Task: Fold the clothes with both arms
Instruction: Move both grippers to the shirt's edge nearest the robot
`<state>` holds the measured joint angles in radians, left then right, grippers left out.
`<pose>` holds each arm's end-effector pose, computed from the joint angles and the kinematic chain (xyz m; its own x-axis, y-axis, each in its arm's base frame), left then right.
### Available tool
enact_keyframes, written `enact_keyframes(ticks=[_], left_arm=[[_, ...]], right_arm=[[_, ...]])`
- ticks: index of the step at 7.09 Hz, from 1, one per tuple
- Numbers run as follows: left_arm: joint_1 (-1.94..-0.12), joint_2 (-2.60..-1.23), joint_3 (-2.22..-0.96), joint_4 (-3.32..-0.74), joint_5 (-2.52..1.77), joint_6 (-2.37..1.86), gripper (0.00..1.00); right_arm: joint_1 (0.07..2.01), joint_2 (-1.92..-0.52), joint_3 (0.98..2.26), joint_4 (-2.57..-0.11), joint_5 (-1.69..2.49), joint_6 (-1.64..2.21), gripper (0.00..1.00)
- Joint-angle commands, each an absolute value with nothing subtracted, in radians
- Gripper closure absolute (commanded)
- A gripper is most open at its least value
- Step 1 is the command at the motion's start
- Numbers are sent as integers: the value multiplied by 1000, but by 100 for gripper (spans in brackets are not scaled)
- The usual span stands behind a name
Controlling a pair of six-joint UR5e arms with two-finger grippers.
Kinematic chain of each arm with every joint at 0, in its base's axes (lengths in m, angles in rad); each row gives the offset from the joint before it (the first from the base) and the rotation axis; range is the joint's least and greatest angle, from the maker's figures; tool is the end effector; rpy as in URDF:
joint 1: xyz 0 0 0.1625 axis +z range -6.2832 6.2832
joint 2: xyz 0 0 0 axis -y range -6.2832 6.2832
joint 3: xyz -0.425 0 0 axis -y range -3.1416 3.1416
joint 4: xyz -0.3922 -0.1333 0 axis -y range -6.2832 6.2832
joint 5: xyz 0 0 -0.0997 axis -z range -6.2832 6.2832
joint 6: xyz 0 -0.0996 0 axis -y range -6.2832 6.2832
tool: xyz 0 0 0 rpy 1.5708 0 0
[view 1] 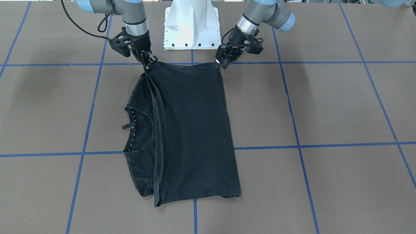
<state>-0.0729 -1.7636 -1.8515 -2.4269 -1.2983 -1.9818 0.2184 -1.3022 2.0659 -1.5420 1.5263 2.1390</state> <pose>0.5343 -0.1996 0.3269 0.0862 -0.3921 -0.9159 0.3984 0.8561 -0.3290 -0.4943 -0.2508 0.2999 0.4446 0.6493 0.6170 -0.5773 0.7344 -0.3569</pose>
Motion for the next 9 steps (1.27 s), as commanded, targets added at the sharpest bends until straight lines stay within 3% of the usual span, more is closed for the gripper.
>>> enact_keyframes(ticks=[1,6,8,9], left_arm=[[-55,-1763,-1848,-2425,-1298,-1982,47],[-43,-1767,-1845,-2404,-1299,-1982,56],[-40,-1770,-1844,-2404,-1299,-1982,100],[-41,-1772,-1848,-2404,-1299,-1982,100]], right_arm=[[218,-1304,2069,-1543,1528,2140,100],[216,-1302,2069,-1542,1534,2140,100],[216,-1313,2080,-1542,1536,2138,100],[216,-1316,2085,-1542,1536,2140,100]])
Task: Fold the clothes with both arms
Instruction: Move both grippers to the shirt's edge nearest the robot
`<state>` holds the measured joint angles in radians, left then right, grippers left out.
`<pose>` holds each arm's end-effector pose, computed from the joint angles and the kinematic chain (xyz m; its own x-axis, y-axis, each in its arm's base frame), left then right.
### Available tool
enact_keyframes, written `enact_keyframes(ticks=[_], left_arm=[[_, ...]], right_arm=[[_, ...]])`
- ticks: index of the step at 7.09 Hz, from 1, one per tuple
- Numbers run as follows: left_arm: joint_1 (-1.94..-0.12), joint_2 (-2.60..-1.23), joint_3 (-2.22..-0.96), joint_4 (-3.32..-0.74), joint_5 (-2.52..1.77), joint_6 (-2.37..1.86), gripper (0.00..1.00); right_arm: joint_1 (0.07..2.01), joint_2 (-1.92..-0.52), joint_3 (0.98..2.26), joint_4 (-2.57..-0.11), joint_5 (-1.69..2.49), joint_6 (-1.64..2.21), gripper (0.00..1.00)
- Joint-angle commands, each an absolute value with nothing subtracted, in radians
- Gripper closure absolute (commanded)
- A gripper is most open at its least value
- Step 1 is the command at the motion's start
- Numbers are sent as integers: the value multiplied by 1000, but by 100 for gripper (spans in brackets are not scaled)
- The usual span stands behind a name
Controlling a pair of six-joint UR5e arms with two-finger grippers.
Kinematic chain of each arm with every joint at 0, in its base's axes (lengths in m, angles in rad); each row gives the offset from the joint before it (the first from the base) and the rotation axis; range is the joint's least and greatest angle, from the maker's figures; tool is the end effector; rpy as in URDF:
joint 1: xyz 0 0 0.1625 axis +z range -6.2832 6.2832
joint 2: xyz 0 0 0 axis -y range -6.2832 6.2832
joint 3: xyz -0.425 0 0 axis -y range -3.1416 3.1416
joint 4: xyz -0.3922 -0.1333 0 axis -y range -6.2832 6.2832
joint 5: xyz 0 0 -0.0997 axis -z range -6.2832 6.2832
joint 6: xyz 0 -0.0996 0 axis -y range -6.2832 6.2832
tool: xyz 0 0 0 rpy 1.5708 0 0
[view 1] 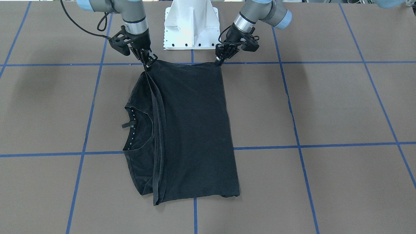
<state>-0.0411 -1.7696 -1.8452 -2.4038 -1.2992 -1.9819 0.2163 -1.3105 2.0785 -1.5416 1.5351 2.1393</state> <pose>0.5447 -0.1826 0.3292 0.1203 -0.3902 -0.9128 0.3779 0.8683 -0.3214 -0.4906 -0.2479 0.2989 0.4462 0.6489 0.6163 -0.5692 0.7372 -0.3641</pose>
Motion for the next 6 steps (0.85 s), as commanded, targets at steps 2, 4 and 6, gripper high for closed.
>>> enact_keyframes(ticks=[2,4,6], left_arm=[[-43,-1772,-1874,-2404,-1301,-1982,100],[-46,-1758,-1962,-2401,-1310,-1982,100],[-58,-1758,-2115,-2282,-1350,-1980,100]], right_arm=[[216,-1316,2085,-1542,1537,2140,100],[209,-1336,2121,-1542,1539,2155,100],[209,-1414,2250,-1542,1548,2157,100]])
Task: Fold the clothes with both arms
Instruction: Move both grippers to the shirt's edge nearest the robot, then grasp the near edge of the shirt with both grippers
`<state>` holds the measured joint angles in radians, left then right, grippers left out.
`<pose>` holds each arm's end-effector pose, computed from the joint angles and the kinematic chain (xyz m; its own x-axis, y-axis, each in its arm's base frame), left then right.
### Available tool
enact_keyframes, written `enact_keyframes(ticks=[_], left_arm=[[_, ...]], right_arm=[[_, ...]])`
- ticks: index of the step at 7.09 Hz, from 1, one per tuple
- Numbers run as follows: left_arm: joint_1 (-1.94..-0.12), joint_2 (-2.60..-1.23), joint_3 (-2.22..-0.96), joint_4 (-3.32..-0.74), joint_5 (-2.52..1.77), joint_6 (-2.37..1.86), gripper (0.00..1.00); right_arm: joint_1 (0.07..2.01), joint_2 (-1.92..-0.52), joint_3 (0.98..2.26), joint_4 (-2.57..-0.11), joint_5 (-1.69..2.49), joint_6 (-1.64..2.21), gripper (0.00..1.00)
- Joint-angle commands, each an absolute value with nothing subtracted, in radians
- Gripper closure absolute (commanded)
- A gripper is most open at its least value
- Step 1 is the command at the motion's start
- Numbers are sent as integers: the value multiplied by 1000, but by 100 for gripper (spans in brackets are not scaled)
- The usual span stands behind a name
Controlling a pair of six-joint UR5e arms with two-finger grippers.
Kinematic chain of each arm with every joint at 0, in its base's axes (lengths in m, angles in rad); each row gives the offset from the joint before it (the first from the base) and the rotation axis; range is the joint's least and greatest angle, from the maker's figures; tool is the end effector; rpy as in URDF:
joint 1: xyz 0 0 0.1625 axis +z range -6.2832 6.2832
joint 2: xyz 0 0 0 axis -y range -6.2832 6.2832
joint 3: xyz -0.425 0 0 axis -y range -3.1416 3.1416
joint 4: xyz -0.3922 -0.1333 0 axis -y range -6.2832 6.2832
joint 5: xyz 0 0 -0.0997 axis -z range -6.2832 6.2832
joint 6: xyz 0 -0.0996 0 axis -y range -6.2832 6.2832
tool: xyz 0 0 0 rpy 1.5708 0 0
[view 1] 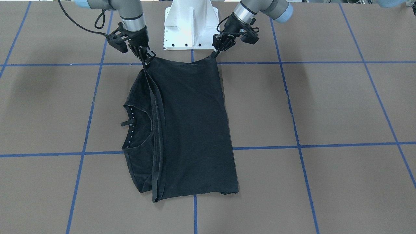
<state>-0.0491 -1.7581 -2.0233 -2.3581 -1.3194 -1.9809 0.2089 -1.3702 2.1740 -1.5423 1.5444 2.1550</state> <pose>0.4952 -0.1826 0.2610 0.0142 -0.3873 -0.9218 0.3261 0.8733 -0.3619 -0.4586 -0.2362 0.2899 0.4245 0.6536 0.6266 -0.5521 0.7354 -0.3930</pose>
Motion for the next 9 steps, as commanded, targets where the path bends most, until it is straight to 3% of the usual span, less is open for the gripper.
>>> enact_keyframes(ticks=[1,4,6,9], left_arm=[[-95,-1772,-2135,-2251,-1377,-1980,100],[-335,-1857,-2116,-2169,-1556,-1960,100],[-426,-1893,-2059,-2166,-1582,-1906,100],[-556,-2037,-1846,-2177,-1626,-1855,100]], right_arm=[[210,-1417,2284,-1543,1551,2157,100],[407,-1388,2290,-1546,1707,2135,100],[529,-1271,2139,-1543,1793,2068,100],[684,-1088,1880,-1534,1914,1935,100]])
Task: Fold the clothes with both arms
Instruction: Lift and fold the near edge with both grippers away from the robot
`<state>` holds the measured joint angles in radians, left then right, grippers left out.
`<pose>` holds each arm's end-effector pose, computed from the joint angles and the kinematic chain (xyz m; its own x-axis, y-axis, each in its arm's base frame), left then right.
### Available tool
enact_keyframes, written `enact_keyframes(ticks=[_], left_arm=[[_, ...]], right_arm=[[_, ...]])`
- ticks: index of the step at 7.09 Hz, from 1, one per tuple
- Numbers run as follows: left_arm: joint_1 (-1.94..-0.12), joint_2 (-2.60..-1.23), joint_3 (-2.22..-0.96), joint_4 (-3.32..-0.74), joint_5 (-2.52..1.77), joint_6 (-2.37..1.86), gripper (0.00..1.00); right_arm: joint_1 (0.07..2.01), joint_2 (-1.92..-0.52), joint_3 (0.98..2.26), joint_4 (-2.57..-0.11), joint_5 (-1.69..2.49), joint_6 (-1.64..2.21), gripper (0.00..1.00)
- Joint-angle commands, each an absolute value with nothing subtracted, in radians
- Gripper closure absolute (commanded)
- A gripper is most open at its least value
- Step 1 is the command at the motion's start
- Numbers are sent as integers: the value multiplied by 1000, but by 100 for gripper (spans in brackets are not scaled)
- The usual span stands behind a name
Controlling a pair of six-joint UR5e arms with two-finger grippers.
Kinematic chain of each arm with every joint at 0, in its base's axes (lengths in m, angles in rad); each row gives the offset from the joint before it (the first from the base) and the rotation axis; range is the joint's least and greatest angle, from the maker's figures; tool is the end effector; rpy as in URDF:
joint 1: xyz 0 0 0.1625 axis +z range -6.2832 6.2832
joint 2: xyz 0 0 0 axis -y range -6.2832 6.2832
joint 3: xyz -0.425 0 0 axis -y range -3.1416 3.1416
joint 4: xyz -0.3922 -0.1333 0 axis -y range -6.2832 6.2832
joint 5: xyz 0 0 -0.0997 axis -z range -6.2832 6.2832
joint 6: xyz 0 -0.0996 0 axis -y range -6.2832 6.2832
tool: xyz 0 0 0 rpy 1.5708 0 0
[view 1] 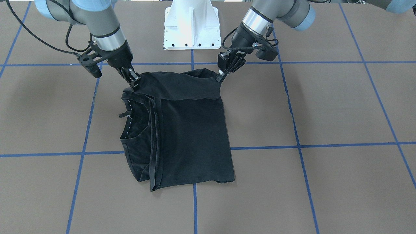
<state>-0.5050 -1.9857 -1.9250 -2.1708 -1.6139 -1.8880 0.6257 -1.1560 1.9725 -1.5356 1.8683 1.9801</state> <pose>0.4369 -0.3890 0.2009 0.0273 -0.3712 -0.9282 0.4788 0.8199 -0.3138 -0.4069 -0.4224 0.2534 0.3381 0.7137 0.6134 -0.5622 0.6759 -0.4766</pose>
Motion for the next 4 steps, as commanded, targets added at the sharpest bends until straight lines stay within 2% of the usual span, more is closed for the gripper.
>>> enact_keyframes(ticks=[1,4], left_arm=[[-599,-2072,-1779,-2178,-1628,-1826,100],[-684,-2204,-1547,-2190,-1646,-1755,100]], right_arm=[[725,-1037,1809,-1532,1943,1890,100],[819,-878,1570,-1531,2006,1778,100]])
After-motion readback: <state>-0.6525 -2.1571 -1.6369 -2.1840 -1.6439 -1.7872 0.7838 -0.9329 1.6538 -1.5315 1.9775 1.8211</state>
